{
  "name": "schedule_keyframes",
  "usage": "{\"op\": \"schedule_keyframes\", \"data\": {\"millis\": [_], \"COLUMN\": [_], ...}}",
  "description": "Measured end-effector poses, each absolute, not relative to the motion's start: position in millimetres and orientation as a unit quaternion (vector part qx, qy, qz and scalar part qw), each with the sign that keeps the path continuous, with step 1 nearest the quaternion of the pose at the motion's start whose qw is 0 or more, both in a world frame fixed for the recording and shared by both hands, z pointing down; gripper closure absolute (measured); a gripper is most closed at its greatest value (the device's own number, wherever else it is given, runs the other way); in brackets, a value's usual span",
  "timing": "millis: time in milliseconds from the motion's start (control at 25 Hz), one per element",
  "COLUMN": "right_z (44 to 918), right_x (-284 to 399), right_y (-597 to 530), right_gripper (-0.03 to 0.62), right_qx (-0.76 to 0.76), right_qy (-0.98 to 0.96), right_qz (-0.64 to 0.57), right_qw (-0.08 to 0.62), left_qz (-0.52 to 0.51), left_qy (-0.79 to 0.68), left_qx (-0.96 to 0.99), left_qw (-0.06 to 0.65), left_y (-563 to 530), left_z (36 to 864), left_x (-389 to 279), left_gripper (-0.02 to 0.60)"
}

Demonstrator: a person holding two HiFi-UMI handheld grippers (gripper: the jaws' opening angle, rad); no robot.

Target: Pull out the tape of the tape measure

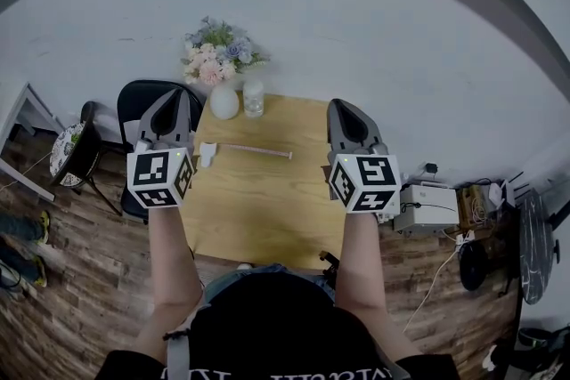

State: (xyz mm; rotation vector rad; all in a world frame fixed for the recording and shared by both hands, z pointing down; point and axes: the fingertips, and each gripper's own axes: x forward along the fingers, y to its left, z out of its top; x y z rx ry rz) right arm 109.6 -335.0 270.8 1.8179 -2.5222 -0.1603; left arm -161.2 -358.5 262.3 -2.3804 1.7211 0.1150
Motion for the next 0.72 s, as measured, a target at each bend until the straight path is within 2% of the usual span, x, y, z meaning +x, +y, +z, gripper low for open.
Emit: {"op": "schedule_keyframes", "data": {"millis": [720], "right_z": [248.5], "right_x": [119.1], "right_y": [-340.7], "right_gripper": [0.580], "right_qx": [0.593], "right_qy": [-0.799], "right_qz": [-0.093], "right_qw": [0.009], "left_qz": [0.045], "left_qy": [0.582], "left_qx": [-0.801], "left_qw": [0.129], "left_y": [-367.1], "left_z": [247.4], "left_x": [-155.0], "left_gripper": [0.569]}}
